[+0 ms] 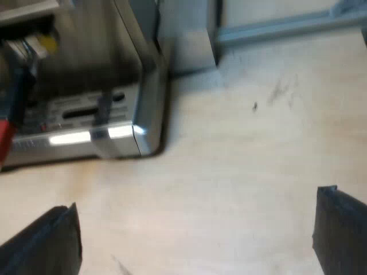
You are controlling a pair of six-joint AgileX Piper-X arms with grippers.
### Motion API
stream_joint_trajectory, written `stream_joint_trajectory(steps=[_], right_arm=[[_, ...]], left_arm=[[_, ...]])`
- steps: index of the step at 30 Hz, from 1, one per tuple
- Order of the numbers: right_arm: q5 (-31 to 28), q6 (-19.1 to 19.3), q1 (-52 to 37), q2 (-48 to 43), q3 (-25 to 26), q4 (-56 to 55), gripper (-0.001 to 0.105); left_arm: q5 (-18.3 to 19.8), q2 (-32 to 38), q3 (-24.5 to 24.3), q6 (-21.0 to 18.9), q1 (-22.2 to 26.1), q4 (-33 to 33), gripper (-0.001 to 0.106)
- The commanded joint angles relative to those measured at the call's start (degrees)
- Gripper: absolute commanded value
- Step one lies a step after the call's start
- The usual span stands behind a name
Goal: Pour the beans into the coffee machine
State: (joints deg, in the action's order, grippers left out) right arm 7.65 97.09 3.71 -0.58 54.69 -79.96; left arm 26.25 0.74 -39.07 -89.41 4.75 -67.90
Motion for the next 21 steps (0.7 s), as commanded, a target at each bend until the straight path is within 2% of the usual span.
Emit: stream_joint_trajectory(steps=[1,5,9,12,16,18,19,20,21], right_arm=[[0.1,0.8,0.0,-2.7,-0.8,-2.2,0.081],[1.3,0.8,0.0,-2.7,-1.2,-3.4,0.069],[1.7,1.6,0.0,-2.7,-1.2,-3.4,0.059],[1.7,1.8,0.0,-2.7,-1.2,-3.4,0.059],[1.3,2.3,0.0,-2.7,-1.2,-3.4,0.057],[0.1,3.4,0.0,-2.7,-1.2,-3.4,0.047],[-0.4,3.5,0.0,-2.7,-1.2,-3.4,0.043],[-1.4,3.5,0.0,-2.7,-1.2,-3.4,0.035],[-1.9,3.6,0.0,-2.7,-1.2,-3.3,0.032]], left_arm=[[-0.8,8.2,-0.4,1.9,-1.4,-4.8,0.067],[-0.8,8.2,-0.3,4.8,-3.2,-9.7,0.053],[-0.8,8.2,-0.3,5.3,-3.7,-11.1,0.052],[-0.8,8.2,-0.3,5.3,-3.7,-10.9,0.052],[-5.8,8.2,-0.3,4.8,-3.7,-10.6,0.051],[-8.1,8.2,-0.3,4.4,-3.7,-10.6,0.038],[-8.4,8.2,-0.3,4.4,-3.7,-10.6,0.035],[-8.9,8.2,-0.3,4.4,-3.7,-10.6,0.026],[-9.1,8.2,-0.3,4.4,-3.7,-10.6,0.021]])
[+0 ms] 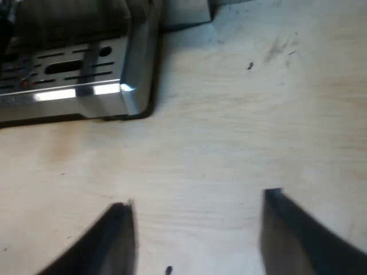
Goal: Pour the beans into the coffee machine
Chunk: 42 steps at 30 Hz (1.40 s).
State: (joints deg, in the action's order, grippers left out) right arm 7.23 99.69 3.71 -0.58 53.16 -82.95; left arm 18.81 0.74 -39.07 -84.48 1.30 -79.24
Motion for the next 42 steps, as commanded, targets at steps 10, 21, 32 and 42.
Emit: stream_joint_trajectory(steps=[10,21,32,42], right_arm=[[-10.1,2.2,0.0,-2.7,0.3,-0.1,0.000],[-16.5,3.0,0.0,-2.7,0.3,-0.1,0.000],[-16.5,3.0,0.0,-2.7,0.3,-0.1,0.000],[-16.5,3.0,0.0,-2.7,0.3,-0.1,0.000]], left_arm=[[-17.5,8.0,-0.3,-3.2,-0.3,2.3,0.000],[-23.0,8.0,-0.3,-5.7,-0.3,2.5,0.000],[-22.9,8.0,-0.3,-5.7,-0.3,2.5,0.000],[-22.9,8.0,-0.3,-5.7,-0.3,2.5,0.000]])
